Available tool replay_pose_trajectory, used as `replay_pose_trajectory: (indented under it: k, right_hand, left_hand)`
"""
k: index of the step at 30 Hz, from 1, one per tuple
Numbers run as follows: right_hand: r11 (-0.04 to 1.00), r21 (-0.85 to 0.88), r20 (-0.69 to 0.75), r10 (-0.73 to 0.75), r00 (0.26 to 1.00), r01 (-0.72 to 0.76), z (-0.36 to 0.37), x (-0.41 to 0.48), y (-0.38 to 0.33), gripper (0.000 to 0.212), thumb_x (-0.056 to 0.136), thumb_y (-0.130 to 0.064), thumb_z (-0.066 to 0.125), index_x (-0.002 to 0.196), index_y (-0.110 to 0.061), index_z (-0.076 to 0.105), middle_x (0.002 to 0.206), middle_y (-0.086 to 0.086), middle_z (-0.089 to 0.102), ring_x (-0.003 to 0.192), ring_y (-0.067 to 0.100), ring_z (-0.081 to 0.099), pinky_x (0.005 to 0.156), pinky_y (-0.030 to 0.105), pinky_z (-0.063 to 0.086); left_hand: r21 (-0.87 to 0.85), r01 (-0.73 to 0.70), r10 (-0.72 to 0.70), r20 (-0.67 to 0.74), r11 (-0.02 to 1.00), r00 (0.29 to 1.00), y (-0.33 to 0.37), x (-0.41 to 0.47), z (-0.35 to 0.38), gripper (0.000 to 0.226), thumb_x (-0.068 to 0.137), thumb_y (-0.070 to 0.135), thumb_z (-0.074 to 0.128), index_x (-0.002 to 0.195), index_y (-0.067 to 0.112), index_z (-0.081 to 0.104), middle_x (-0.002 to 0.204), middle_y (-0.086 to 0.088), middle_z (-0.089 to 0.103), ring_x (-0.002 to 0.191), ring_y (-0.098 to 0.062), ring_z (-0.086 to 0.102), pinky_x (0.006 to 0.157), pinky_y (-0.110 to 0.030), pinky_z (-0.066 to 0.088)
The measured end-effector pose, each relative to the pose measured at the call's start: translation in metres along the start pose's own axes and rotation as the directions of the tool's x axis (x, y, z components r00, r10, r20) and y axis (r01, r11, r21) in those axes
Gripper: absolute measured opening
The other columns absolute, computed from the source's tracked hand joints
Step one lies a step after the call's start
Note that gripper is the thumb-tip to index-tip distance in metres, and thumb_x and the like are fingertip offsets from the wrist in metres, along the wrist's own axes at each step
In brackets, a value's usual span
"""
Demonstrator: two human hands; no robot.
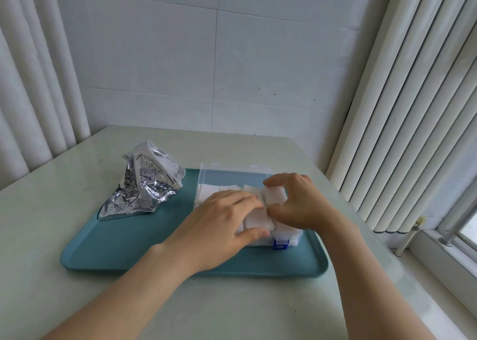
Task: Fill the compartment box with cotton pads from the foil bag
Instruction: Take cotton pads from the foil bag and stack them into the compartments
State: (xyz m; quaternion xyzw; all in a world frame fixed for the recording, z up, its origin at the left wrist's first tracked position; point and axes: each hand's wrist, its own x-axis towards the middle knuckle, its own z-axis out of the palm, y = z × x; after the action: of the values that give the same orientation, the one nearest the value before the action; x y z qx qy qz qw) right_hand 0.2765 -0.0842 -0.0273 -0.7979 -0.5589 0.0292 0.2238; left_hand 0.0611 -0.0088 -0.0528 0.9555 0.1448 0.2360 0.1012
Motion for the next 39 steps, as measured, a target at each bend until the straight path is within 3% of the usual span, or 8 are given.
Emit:
replay_pose_trajectory:
  k: [8, 13, 16, 20, 25, 30, 34, 39]
  right_hand:
    - [0.998, 0.051, -0.086, -0.017, 0.996, 0.022, -0.006, -0.002, 0.003, 0.06, 0.07, -0.042, 0.052, 0.123, -0.027, 0.076, 0.125, -0.011, 0.074, 0.123, 0.02, 0.063, 0.109, 0.039, 0.048]
    - [0.998, 0.054, -0.011, -0.01, 1.0, 0.011, -0.004, -0.004, 0.004, 0.071, 0.069, -0.057, 0.046, 0.129, -0.031, 0.072, 0.135, -0.011, 0.069, 0.132, 0.018, 0.058, 0.113, 0.045, 0.044]
    - [0.993, 0.117, -0.076, 0.016, 0.997, -0.007, -0.001, 0.002, 0.008, 0.065, 0.082, -0.043, 0.042, 0.139, -0.024, 0.066, 0.136, -0.005, 0.069, 0.13, 0.021, 0.059, 0.112, 0.047, 0.045]
    - [0.999, -0.023, -0.046, 0.048, 0.998, -0.049, 0.006, 0.007, 0.018, 0.049, 0.094, -0.023, 0.051, 0.142, -0.026, 0.062, 0.13, -0.002, 0.062, 0.125, 0.025, 0.052, 0.111, 0.049, 0.043]
    - [1.0, 0.002, -0.124, 0.006, 0.992, -0.006, 0.006, 0.007, 0.019, 0.036, 0.09, -0.021, 0.06, 0.123, -0.027, 0.072, 0.114, -0.008, 0.068, 0.109, 0.016, 0.062, 0.101, 0.042, 0.051]
    - [0.996, -0.085, -0.122, -0.02, 0.992, 0.01, 0.011, 0.01, 0.019, 0.029, 0.099, -0.028, 0.058, 0.124, -0.03, 0.073, 0.116, -0.007, 0.065, 0.111, 0.019, 0.06, 0.102, 0.047, 0.049]
    - [0.997, -0.061, -0.129, -0.058, 0.99, 0.051, 0.016, 0.011, 0.019, 0.037, 0.1, -0.016, 0.055, 0.134, -0.024, 0.069, 0.121, -0.003, 0.067, 0.115, 0.023, 0.062, 0.101, 0.046, 0.05]
    - [0.995, -0.064, -0.16, -0.082, 0.984, 0.072, 0.018, 0.014, 0.02, 0.024, 0.103, -0.018, 0.06, 0.117, -0.023, 0.078, 0.117, -0.002, 0.067, 0.109, 0.022, 0.06, 0.096, 0.042, 0.049]
  left_hand:
    - [-0.038, 0.019, -0.018, 0.031, 0.999, 0.999, 0.001, -0.001, 0.004, 0.043, 0.105, 0.058, 0.05, 0.135, 0.03, 0.062, 0.147, 0.018, 0.055, 0.134, -0.005, 0.047, 0.103, -0.006, 0.022]
    - [-0.037, 0.041, -0.04, 0.044, 0.998, 0.998, 0.002, -0.001, 0.004, 0.044, 0.104, 0.06, 0.047, 0.136, 0.033, 0.06, 0.148, 0.022, 0.052, 0.133, -0.003, 0.046, 0.099, -0.006, 0.024]
    - [-0.034, 0.047, -0.046, 0.046, 0.998, 0.998, 0.003, -0.001, 0.004, 0.044, 0.104, 0.059, 0.047, 0.137, 0.033, 0.061, 0.147, 0.021, 0.052, 0.133, -0.002, 0.045, 0.098, -0.004, 0.022]
    - [-0.035, 0.048, -0.046, 0.046, 0.998, 0.998, 0.002, -0.001, 0.005, 0.043, 0.105, 0.058, 0.049, 0.138, 0.033, 0.061, 0.148, 0.021, 0.052, 0.134, -0.003, 0.046, 0.101, -0.007, 0.025]
    - [-0.032, 0.042, -0.041, 0.046, 0.999, 0.998, 0.001, -0.001, 0.006, 0.043, 0.105, 0.058, 0.048, 0.138, 0.033, 0.061, 0.149, 0.021, 0.052, 0.136, -0.003, 0.045, 0.105, -0.01, 0.026]
    - [-0.025, 0.034, -0.033, 0.045, 0.999, 0.998, 0.001, -0.001, 0.006, 0.043, 0.106, 0.057, 0.047, 0.139, 0.032, 0.061, 0.149, 0.019, 0.052, 0.137, -0.002, 0.043, 0.105, -0.008, 0.023]
    - [-0.023, 0.031, -0.03, 0.043, 0.999, 0.999, 0.0, -0.001, 0.007, 0.044, 0.106, 0.058, 0.045, 0.138, 0.032, 0.06, 0.149, 0.02, 0.052, 0.137, -0.002, 0.042, 0.107, -0.011, 0.026]
    - [-0.021, 0.028, -0.027, 0.034, 0.999, 0.999, -0.001, -0.001, 0.009, 0.044, 0.106, 0.059, 0.045, 0.137, 0.033, 0.061, 0.148, 0.019, 0.053, 0.137, -0.003, 0.044, 0.108, -0.014, 0.028]
